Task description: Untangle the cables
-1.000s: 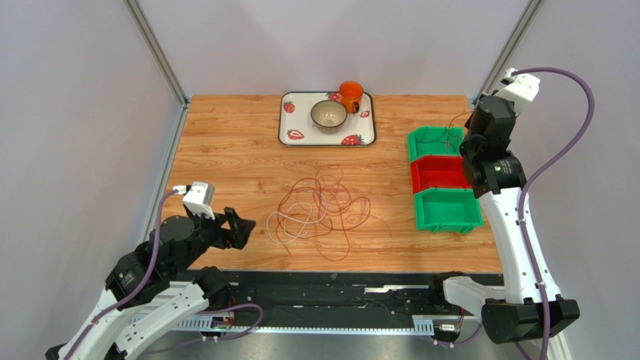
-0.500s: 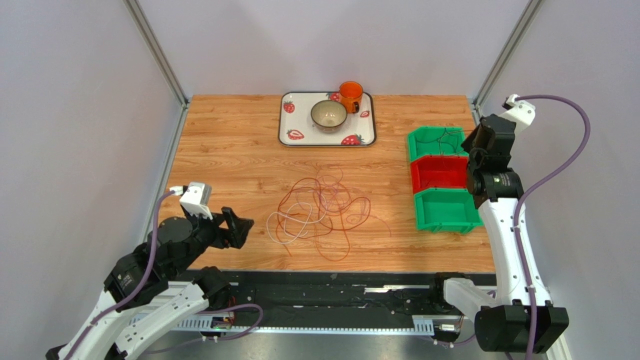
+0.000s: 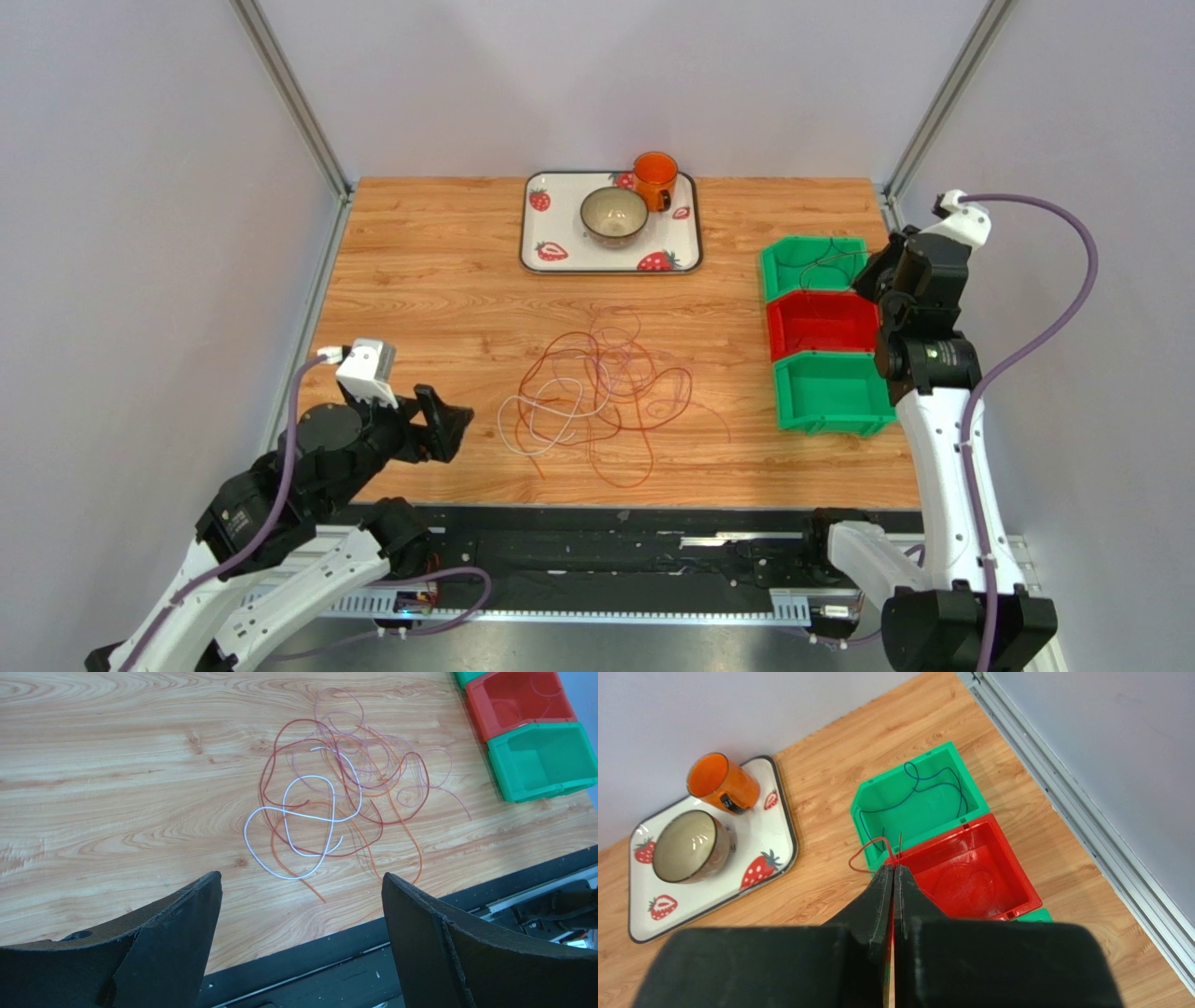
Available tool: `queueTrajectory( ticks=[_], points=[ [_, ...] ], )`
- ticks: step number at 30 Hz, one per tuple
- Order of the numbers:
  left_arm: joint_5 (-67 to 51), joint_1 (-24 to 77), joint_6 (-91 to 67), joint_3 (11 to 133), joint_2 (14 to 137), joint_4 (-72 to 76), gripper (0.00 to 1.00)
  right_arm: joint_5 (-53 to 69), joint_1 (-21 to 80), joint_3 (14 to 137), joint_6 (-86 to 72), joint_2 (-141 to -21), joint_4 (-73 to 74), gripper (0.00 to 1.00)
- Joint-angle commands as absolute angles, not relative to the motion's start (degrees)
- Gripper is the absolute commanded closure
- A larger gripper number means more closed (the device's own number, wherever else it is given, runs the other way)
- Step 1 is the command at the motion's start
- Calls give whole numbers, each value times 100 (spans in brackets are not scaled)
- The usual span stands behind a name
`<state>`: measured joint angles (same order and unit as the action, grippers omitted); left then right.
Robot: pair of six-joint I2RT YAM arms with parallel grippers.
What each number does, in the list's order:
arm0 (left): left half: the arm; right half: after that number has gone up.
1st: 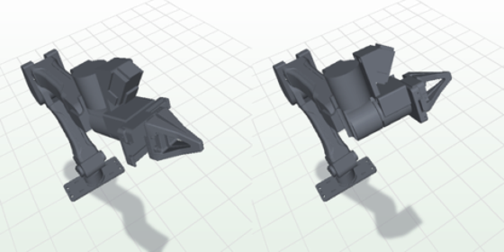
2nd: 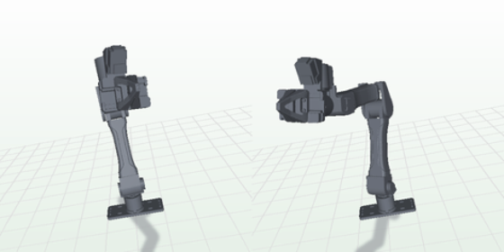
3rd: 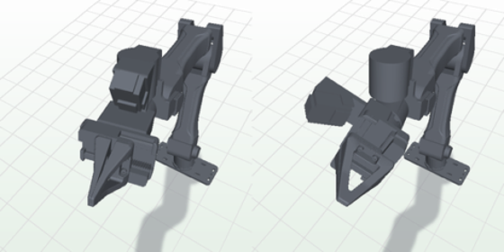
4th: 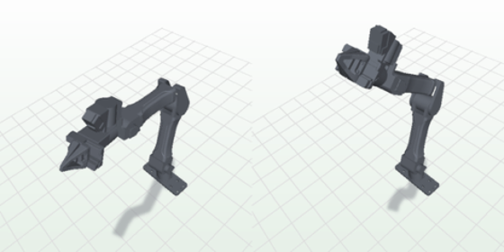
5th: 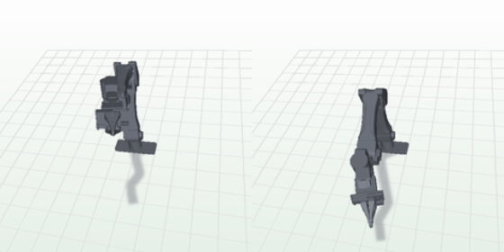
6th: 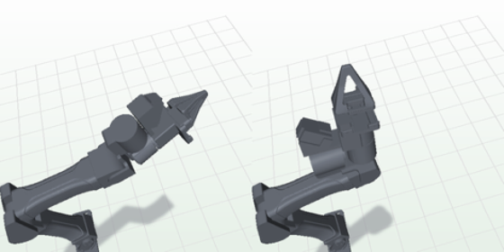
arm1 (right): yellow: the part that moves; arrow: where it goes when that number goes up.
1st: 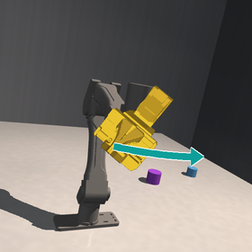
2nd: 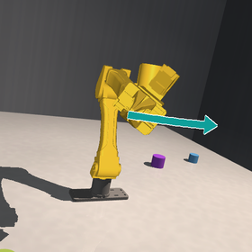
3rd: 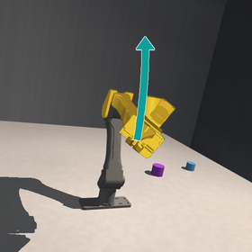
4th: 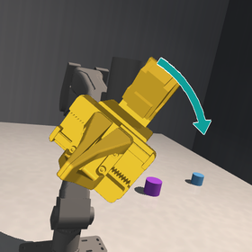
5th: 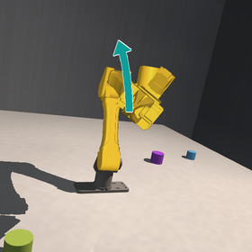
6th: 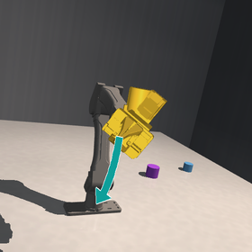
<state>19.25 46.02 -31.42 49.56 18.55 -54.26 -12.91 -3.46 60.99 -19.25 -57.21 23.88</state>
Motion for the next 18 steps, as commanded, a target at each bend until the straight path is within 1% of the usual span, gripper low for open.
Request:
queueTrajectory(
  ticks=[1,8,18],
  points=[
    [1995,4606,-3173,4966,1995,-5414,8,-1239,-378,6170,-1978,-5230,2355,100],
    [2004,4606,-3182,4975,2048,-5423,9,-1301,-378,6170,-2021,-5089,2531,100],
    [2039,4606,-3199,4975,2030,-5432,9,-1714,-395,6038,-2145,-5537,2769,100]
  ],
)
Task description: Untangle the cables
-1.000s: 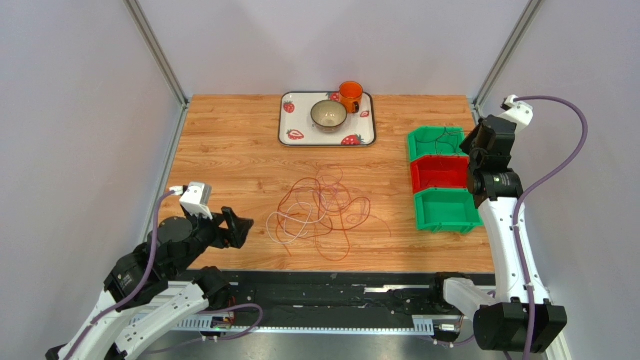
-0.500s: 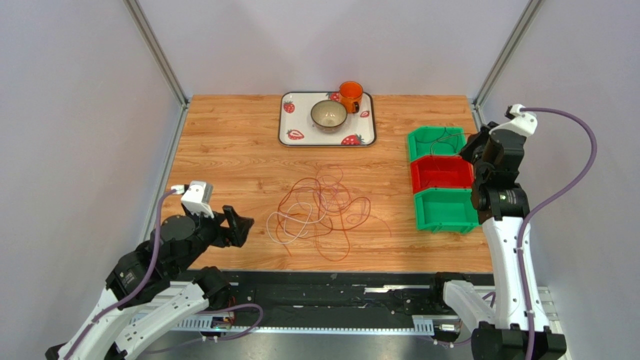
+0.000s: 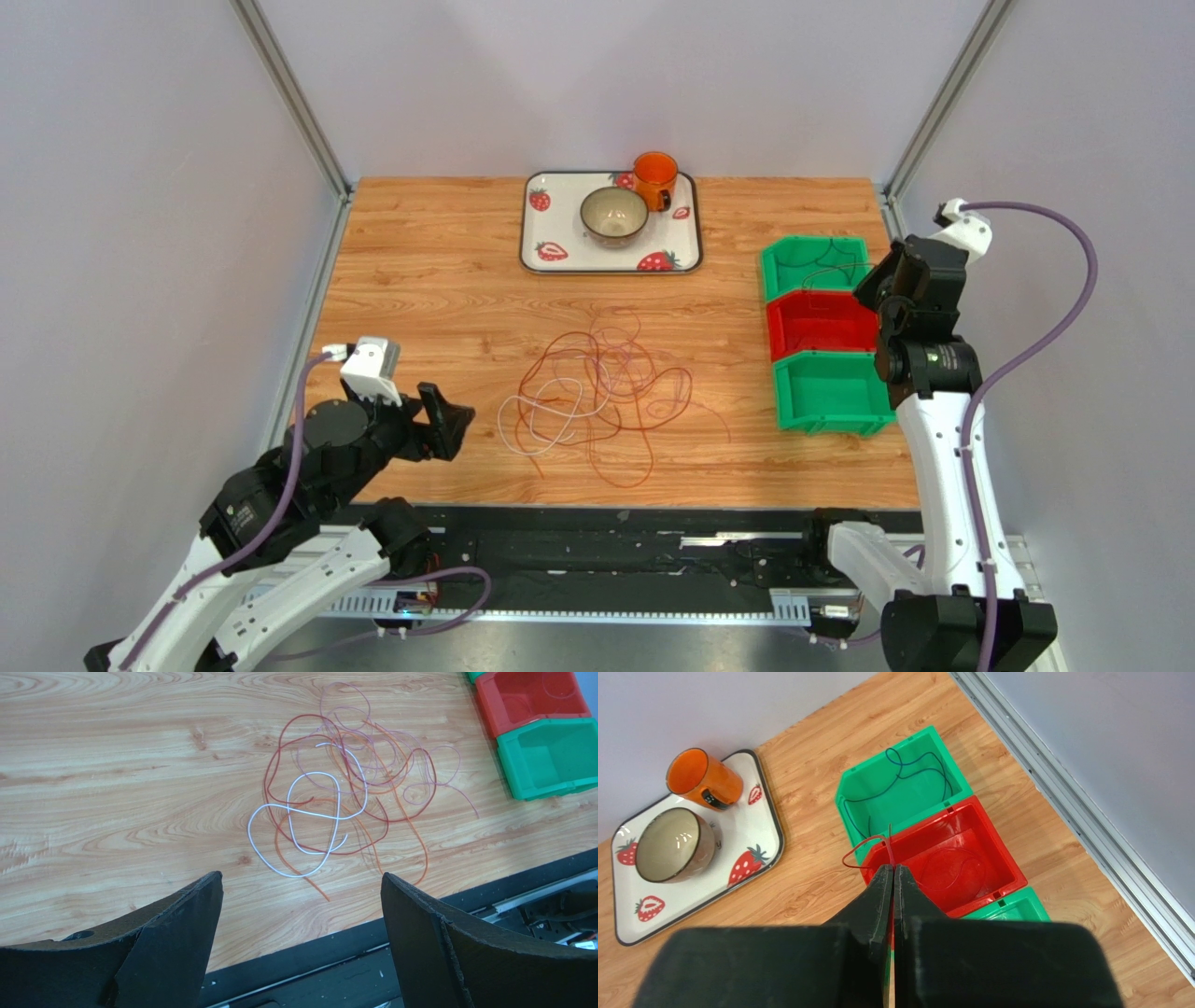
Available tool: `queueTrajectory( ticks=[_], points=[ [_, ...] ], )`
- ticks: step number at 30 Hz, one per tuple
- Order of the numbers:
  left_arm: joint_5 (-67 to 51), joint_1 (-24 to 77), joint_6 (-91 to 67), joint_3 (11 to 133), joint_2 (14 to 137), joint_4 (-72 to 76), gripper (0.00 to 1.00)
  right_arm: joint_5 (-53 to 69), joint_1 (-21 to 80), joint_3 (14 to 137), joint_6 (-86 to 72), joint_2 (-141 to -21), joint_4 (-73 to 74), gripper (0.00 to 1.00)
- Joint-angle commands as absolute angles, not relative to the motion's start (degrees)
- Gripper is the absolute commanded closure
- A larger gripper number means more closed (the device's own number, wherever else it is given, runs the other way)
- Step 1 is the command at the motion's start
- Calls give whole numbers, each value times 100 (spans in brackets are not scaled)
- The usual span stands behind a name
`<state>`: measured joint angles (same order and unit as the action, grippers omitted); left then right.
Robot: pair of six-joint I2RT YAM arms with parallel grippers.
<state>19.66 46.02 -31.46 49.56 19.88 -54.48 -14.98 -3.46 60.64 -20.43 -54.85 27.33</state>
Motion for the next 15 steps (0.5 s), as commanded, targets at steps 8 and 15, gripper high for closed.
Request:
queueTrajectory(
  ticks=[8,15],
  points=[
    [2030,4614,-3199,4975,2101,-5432,9,-1635,-474,6003,-2224,-6099,2690,100],
    [2039,4605,-3199,4983,2092,-5449,9,-1801,-536,5941,-2311,-6758,2479,100]
  ],
)
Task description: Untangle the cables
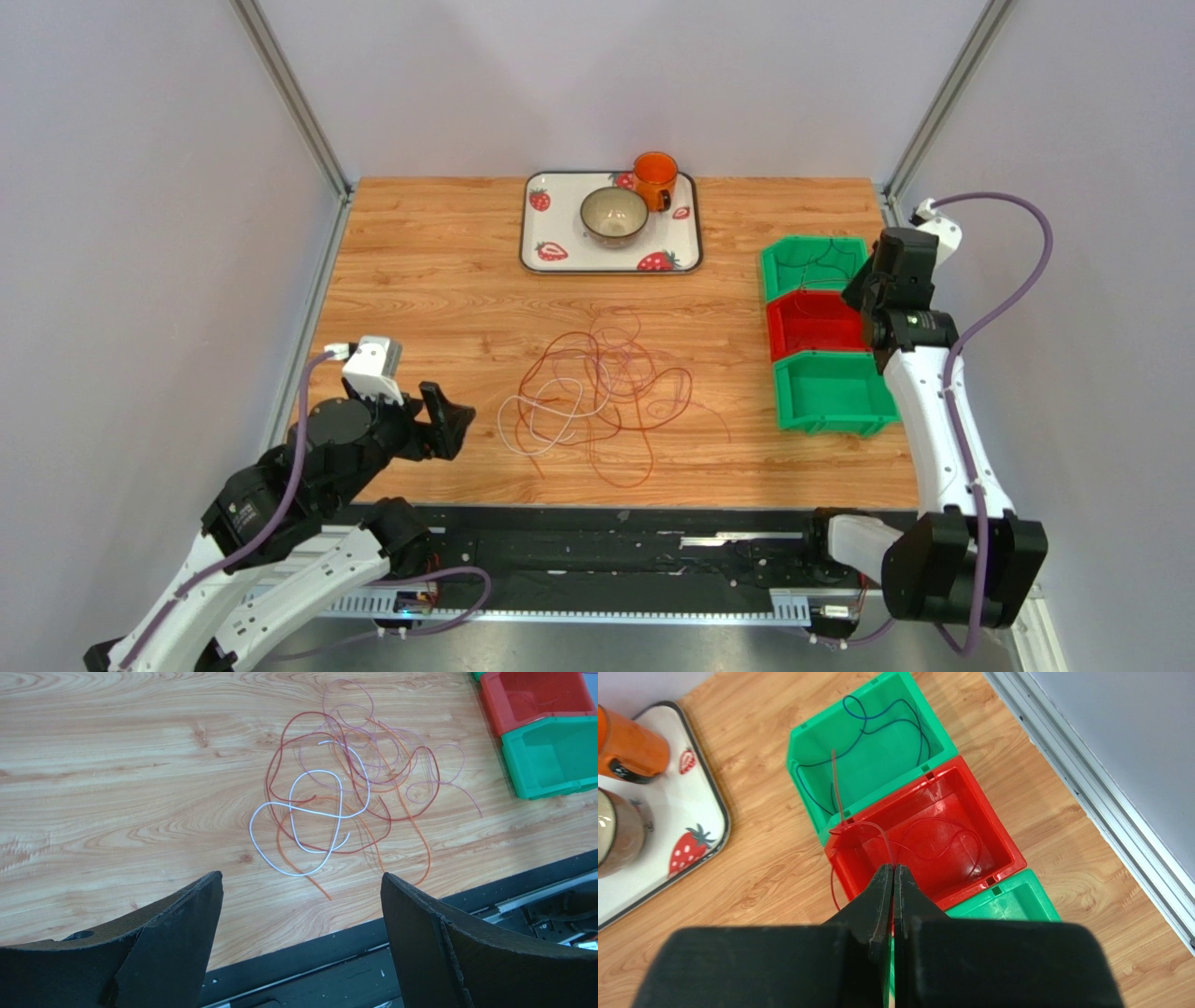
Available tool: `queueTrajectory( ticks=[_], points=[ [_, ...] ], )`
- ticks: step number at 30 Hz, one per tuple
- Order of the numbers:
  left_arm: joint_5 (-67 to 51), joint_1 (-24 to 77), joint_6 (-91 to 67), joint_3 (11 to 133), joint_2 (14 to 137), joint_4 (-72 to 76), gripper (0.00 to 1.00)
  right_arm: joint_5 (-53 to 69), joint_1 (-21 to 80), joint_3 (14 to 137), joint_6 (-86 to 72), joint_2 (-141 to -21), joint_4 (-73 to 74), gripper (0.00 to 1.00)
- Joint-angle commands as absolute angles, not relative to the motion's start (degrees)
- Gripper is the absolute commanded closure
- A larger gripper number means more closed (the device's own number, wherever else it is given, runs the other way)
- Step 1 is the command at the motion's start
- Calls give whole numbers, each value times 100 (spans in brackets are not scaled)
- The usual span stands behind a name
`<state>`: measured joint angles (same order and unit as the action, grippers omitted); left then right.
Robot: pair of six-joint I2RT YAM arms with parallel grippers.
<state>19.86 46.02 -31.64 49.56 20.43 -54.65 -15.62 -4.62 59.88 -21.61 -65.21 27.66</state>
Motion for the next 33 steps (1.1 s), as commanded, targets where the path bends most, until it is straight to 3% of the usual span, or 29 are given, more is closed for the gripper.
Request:
queueTrajectory(
  ticks=[1,12,17,23,33],
  points=[
    [2039,4605,-3199,4975,2083,-5441,9,-1837,-562,5941,-2320,-6837,2409,100],
    [2065,4605,-3199,4975,2100,-5441,9,-1715,-879,5977,-2531,-7866,2408,100],
    [2057,4605,-3155,4975,2136,-5414,9,-1451,-879,5704,-2505,-7322,2302,100],
    [2057,4605,-3155,4983,2110,-5423,10,-1230,-879,6705,-2426,-6594,2979,100],
    [2057,4605,-3155,4975,1969,-5423,10,-2241,-879,7445,-2549,-6179,4182,100]
  ],
)
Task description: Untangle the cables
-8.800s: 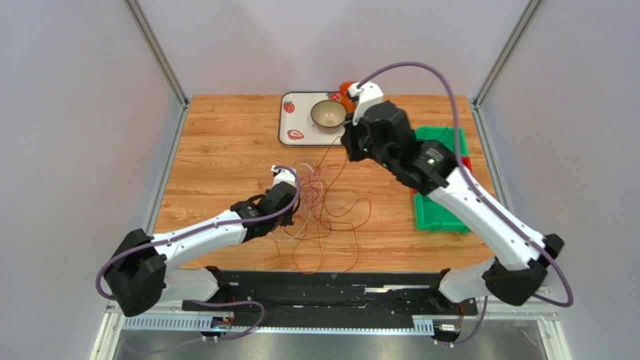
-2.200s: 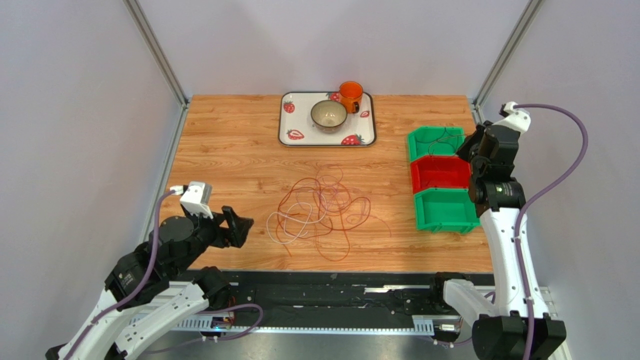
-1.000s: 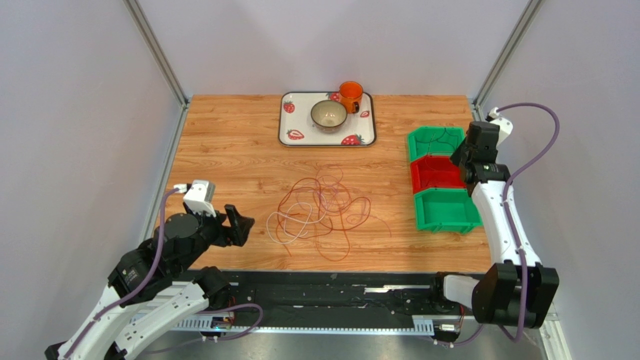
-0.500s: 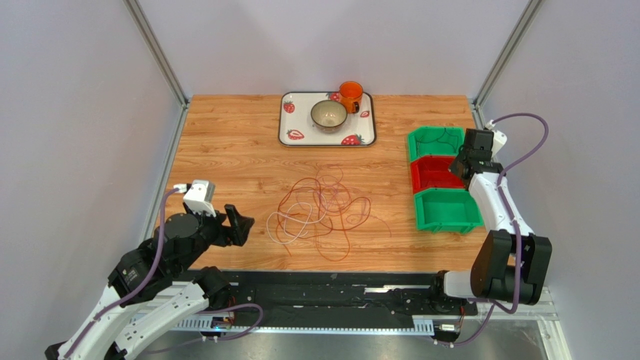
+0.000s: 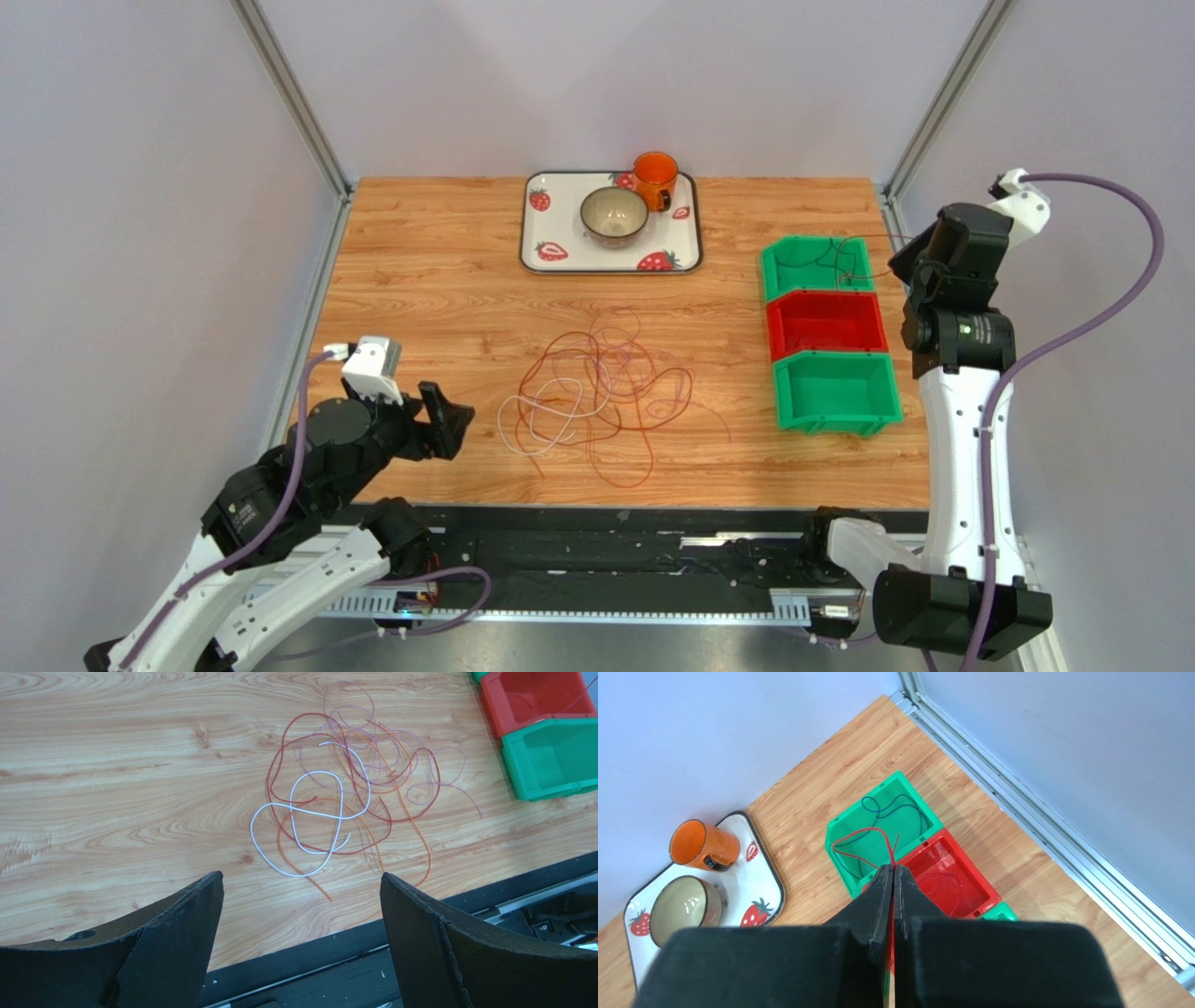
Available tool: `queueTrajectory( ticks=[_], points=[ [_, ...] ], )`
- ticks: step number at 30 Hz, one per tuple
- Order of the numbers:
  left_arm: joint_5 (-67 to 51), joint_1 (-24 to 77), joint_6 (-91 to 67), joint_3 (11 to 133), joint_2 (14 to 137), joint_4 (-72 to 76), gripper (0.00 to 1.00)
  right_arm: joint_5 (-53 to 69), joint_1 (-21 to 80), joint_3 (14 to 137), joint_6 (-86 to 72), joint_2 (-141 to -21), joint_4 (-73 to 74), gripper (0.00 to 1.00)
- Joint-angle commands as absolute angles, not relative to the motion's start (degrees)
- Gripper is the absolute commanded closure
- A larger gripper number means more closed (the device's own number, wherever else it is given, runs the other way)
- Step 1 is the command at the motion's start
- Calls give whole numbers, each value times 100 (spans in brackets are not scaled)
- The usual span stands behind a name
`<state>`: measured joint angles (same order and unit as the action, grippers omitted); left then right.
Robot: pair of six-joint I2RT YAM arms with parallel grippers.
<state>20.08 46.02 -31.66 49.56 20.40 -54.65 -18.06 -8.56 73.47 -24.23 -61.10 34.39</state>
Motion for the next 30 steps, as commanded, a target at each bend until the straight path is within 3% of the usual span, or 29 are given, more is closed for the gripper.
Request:
queueTrajectory(
  ticks=[1,20,30],
  points=[
    [2048,4605,-3155,4975,1977,-5423,10,-2250,-879,7401,-2566,-6161,4210,100],
    [2074,4614,-3164,4957,1819,-5423,10,-1995,-879,7092,-2742,-6486,4297,100],
    [2022,4605,-3138,4957,1890,-5396,11,-2373,-879,7375,-3067,-5819,5027,100]
  ],
)
